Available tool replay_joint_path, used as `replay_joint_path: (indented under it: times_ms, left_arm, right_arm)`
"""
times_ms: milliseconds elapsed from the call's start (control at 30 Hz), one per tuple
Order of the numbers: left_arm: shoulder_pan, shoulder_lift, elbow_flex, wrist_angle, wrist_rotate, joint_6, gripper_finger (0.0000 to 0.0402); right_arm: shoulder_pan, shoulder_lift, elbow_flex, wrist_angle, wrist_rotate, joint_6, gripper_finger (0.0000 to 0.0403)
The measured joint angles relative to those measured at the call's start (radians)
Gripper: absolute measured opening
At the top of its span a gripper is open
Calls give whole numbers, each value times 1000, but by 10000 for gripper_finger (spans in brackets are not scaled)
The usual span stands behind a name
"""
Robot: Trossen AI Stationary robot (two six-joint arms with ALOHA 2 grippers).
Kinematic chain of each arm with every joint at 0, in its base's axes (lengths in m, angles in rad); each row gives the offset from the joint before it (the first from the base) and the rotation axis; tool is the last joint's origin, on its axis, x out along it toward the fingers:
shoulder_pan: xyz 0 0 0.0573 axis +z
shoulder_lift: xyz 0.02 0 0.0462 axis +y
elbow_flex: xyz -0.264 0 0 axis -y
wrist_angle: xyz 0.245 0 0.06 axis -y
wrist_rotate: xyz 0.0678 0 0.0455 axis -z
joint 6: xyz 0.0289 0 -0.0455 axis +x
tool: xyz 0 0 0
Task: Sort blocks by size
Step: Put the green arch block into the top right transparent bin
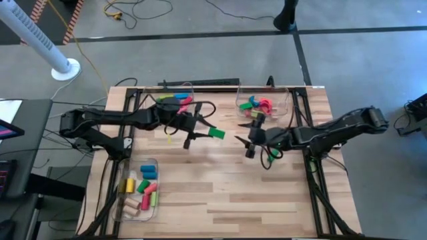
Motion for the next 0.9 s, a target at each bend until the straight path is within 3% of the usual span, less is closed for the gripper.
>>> replay_joint_path:
  times_ms: [267, 900]
  left_arm:
    - [25, 18, 1, 31, 30, -47, 137]
    - [22, 115, 0, 181, 63, -106, 137]
  right_arm:
    - [-7, 52, -2, 173, -8, -85, 258]
    - [4, 52, -2, 207, -37, -34, 260]
